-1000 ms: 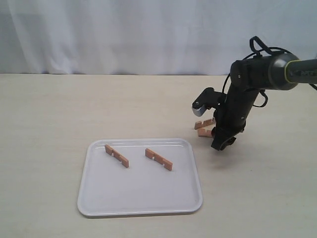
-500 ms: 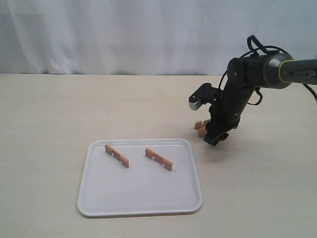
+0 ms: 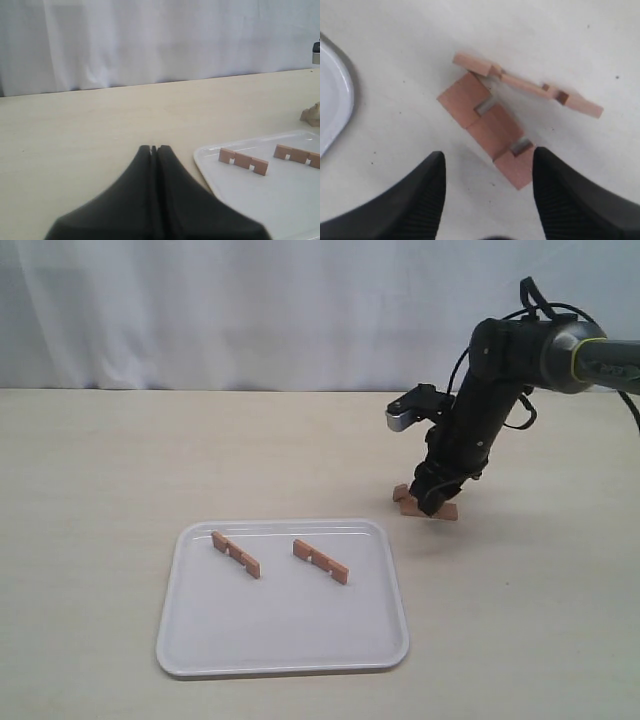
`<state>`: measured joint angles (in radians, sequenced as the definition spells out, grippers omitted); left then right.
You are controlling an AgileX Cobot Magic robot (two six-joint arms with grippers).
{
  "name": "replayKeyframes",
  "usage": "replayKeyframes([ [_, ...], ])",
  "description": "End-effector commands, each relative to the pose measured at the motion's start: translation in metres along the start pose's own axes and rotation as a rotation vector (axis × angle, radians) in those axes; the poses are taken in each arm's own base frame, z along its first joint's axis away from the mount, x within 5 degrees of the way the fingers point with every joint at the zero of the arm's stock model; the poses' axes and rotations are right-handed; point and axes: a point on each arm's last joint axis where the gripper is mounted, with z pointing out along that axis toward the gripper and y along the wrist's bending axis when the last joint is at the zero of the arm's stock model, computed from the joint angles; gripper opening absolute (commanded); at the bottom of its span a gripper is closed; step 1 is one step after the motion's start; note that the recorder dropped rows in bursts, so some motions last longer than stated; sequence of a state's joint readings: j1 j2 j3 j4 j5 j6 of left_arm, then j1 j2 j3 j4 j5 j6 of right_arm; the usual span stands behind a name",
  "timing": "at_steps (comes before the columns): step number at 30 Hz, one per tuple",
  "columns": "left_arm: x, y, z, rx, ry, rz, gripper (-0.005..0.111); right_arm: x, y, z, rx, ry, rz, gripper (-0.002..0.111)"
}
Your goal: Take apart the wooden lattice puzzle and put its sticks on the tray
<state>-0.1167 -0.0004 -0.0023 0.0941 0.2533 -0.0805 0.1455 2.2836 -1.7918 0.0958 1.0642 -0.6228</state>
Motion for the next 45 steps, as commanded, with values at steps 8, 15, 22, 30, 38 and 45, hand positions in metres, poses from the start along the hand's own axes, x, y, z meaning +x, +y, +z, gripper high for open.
replayKeyframes([
  [8, 0.0, 0.0, 0.0, 0.002, -0.008, -0.003, 0.0, 0.006, -0.015, 0.007, -0.015, -0.025, 0.02, 0.05],
  [15, 0.0, 0.0, 0.0, 0.002, -0.008, -0.003, 0.0, 0.006, -0.015, 0.007, -0.022, -0.032, 0.027, 0.05],
  [22, 0.0, 0.0, 0.0, 0.002, -0.008, -0.003, 0.0, 0.007, -0.015, 0.011, -0.033, -0.017, 0.028, 0.05],
  [30, 0.0, 0.0, 0.0, 0.002, -0.008, -0.003, 0.0, 0.009, -0.015, 0.024, -0.048, 0.004, 0.015, 0.05],
  [38, 0.0, 0.0, 0.0, 0.002, -0.008, -0.003, 0.0, 0.006, -0.02, 0.023, 0.014, -0.02, -0.034, 0.05],
  [45, 0.0, 0.0, 0.0, 0.002, -0.008, -0.003, 0.0, 0.005, -0.02, 0.02, 0.023, -0.024, -0.096, 0.05],
])
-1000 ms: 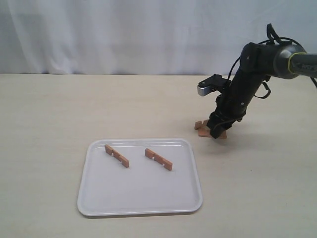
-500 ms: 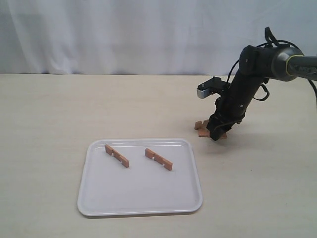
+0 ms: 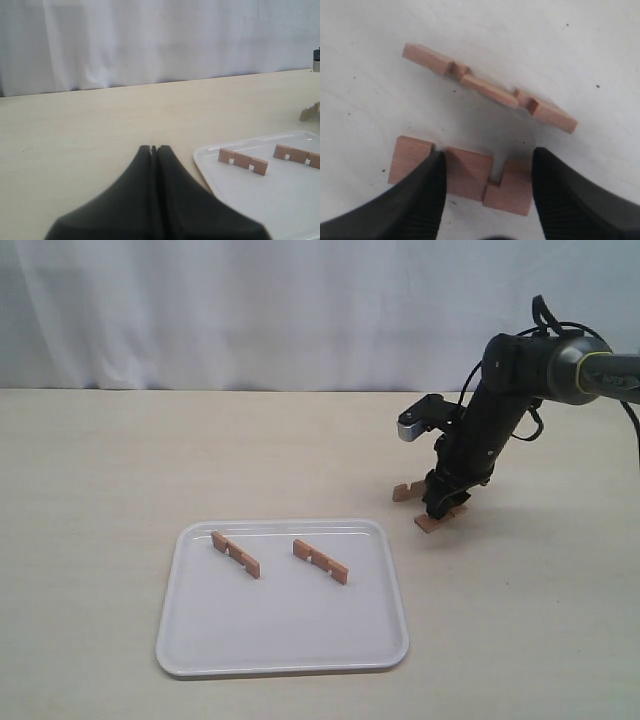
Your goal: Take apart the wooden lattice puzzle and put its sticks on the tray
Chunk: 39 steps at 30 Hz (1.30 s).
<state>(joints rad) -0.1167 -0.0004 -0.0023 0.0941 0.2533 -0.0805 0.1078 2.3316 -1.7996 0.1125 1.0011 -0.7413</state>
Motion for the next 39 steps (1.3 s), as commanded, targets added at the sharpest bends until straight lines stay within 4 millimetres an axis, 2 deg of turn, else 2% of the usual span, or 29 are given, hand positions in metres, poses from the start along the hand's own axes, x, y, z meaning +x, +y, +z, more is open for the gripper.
replayKeyframes([
  [1, 0.0, 0.0, 0.0, 0.002, -0.008, -0.003, 0.0, 0.001, -0.002, 0.004, 0.01, 0.007, -0.026, 0.05],
  [7, 0.0, 0.0, 0.0, 0.002, -0.008, -0.003, 0.0, 0.008, 0.003, 0.011, -0.051, 0.086, 0.005, 0.05],
  [10, 0.0, 0.0, 0.0, 0.002, -0.008, -0.003, 0.0, 0.012, 0.009, -0.007, -0.099, 0.138, 0.006, 0.049],
  [15, 0.0, 0.0, 0.0, 0.002, -0.008, -0.003, 0.0, 0.011, 0.014, -0.025, -0.119, 0.118, 0.051, 0.048],
  [22, 0.0, 0.0, 0.0, 0.002, -0.008, -0.003, 0.0, 0.009, 0.014, -0.058, -0.052, 0.079, 0.221, 0.049],
  [25, 0.0, 0.0, 0.0, 0.002, -0.008, -0.003, 0.0, 0.009, 0.015, -0.066, -0.04, 0.066, 0.308, 0.05],
  [29, 0.0, 0.0, 0.0, 0.002, -0.008, -0.003, 0.0, 0.01, 0.015, -0.065, -0.038, 0.074, 0.452, 0.06],
  [34, 0.0, 0.0, 0.0, 0.002, -0.008, -0.003, 0.0, 0.013, 0.031, -0.05, -0.083, 0.128, 0.449, 0.075],
  [39, 0.0, 0.0, 0.0, 0.002, -0.008, -0.003, 0.0, 0.017, 0.046, -0.036, -0.031, 0.22, 0.575, 0.079],
])
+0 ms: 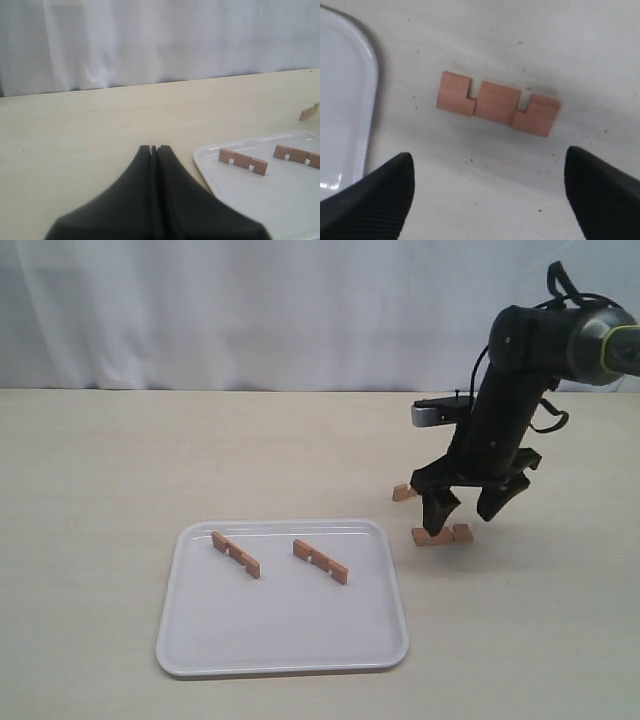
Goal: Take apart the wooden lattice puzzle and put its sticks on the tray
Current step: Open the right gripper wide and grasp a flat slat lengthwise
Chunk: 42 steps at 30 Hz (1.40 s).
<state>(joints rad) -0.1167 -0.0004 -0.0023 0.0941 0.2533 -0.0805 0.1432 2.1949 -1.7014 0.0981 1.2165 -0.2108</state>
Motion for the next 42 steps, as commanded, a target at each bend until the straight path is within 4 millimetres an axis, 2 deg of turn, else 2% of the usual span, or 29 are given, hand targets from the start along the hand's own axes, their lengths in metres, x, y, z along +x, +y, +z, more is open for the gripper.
replayKeyframes([
  [1, 0.0, 0.0, 0.0, 0.002, -0.008, -0.003, 0.0, 0.006, 0.009, 0.007, 0.056, 0.041, 0.131, 0.079],
  [7, 0.0, 0.0, 0.0, 0.002, -0.008, -0.003, 0.0, -0.001, 0.022, 0.012, 0.069, -0.022, 0.148, 0.079],
  [11, 0.0, 0.0, 0.0, 0.002, -0.008, -0.003, 0.0, -0.003, 0.019, 0.017, 0.096, -0.025, 0.17, 0.079],
  [15, 0.0, 0.0, 0.0, 0.002, -0.008, -0.003, 0.0, -0.006, 0.015, 0.028, 0.122, -0.038, 0.325, 0.079],
  [20, 0.0, 0.0, 0.0, 0.002, -0.008, -0.003, 0.0, -0.007, 0.008, 0.036, 0.184, -0.04, 0.41, 0.079],
  [24, 0.0, 0.0, 0.0, 0.002, -0.008, -0.003, 0.0, -0.011, 0.006, 0.041, 0.194, -0.078, 0.407, 0.079],
  [32, 0.0, 0.0, 0.0, 0.002, -0.008, -0.003, 0.0, -0.016, 0.016, 0.043, 0.07, -0.097, 0.342, 0.079],
  [42, 0.0, 0.0, 0.0, 0.002, -0.008, -0.003, 0.0, -0.017, 0.013, 0.045, 0.11, -0.107, 0.315, 0.079],
])
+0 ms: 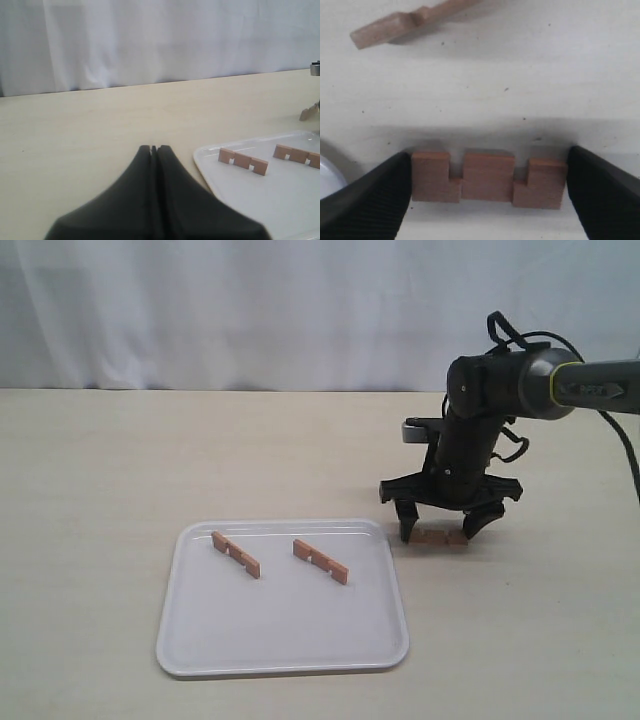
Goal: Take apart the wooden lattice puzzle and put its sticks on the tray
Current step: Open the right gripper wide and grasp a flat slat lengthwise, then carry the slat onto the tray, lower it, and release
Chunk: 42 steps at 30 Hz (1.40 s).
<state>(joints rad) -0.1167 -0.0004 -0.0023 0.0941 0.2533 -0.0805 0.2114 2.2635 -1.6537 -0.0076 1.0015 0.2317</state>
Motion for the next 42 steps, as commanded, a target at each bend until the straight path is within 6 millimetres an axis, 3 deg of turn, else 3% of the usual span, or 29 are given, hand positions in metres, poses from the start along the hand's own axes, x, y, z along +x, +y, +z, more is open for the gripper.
replayKeyframes([
  [1, 0.0, 0.0, 0.0, 0.002, -0.008, -0.003, 0.0, -0.001, -0.002, 0.005, 0.01, -0.008, -0.015, 0.079],
  [8, 0.0, 0.0, 0.0, 0.002, -0.008, -0.003, 0.0, 0.002, -0.001, 0.019, 0.009, 0.04, -0.005, 0.076],
  [10, 0.0, 0.0, 0.0, 0.002, -0.008, -0.003, 0.0, 0.003, -0.001, 0.019, 0.012, 0.051, -0.003, 0.066],
  [16, 0.0, 0.0, 0.0, 0.002, -0.008, -0.003, 0.0, 0.006, -0.002, 0.009, 0.018, 0.077, -0.008, 0.019],
  [19, 0.0, 0.0, 0.0, 0.002, -0.008, -0.003, 0.0, 0.008, -0.003, -0.005, 0.019, 0.074, -0.011, 0.006],
  [25, 0.0, 0.0, 0.0, 0.002, -0.008, -0.003, 0.0, 0.015, -0.001, -0.05, -0.011, 0.046, -0.032, 0.004],
  [30, 0.0, 0.0, 0.0, 0.002, -0.008, -0.003, 0.0, 0.028, 0.011, -0.078, -0.176, 0.068, -0.124, 0.004],
  [34, 0.0, 0.0, 0.0, 0.002, -0.008, -0.003, 0.0, 0.047, 0.039, -0.08, -0.32, 0.091, -0.251, 0.004],
  [41, 0.0, 0.0, 0.0, 0.002, -0.008, -0.003, 0.0, 0.079, 0.094, -0.068, -0.319, 0.095, -0.444, 0.004],
  [42, 0.0, 0.0, 0.0, 0.002, -0.008, -0.003, 0.0, 0.087, 0.112, -0.067, -0.317, 0.07, -0.491, 0.004],
])
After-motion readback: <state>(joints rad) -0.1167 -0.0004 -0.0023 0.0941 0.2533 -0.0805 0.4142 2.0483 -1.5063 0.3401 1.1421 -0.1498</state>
